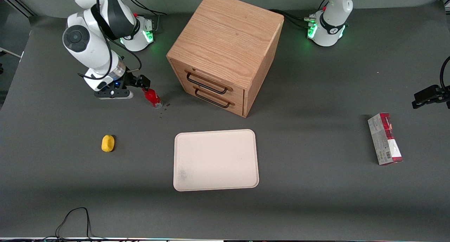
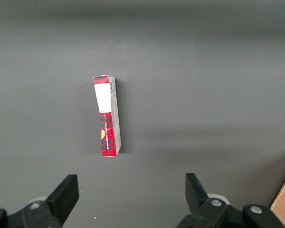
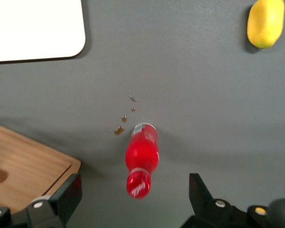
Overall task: Place coke bottle on tray
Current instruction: 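Move the open right gripper over the red Coca-Cola bottle, then lower the right gripper and close it around the bottle's neck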
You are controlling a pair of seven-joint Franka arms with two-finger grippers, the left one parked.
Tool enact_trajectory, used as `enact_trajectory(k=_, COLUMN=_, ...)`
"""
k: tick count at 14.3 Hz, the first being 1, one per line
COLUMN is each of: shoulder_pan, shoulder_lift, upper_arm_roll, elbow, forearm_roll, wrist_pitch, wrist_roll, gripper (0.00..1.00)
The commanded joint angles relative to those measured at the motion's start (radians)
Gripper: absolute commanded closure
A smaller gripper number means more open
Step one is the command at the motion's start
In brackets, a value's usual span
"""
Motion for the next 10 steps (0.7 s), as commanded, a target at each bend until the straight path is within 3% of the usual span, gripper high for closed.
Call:
enact_trajectory(k=1, shoulder_pan=0.011, shoulder_lift=0.002, upper_arm_roll=-0.005, elbow=-0.091, forearm_roll=0.005, wrist_pitch=0.12, wrist_roll=0.0, gripper=0.0)
enact_trajectory(k=5, shoulder_pan=0.043, shoulder_lift=0.057, upper_arm_roll=-0.005, elbow=-0.14, forearm_roll=0.005, wrist_pitch=0.232, wrist_roll=0.011, gripper=0.0)
enact_trajectory(k=10, shoulder_pan=0.051, shoulder_lift=0.069, upper_arm_roll=-0.005, elbow=-0.155, forearm_roll=0.005, wrist_pitch=0.254, wrist_roll=0.011, gripper=0.0)
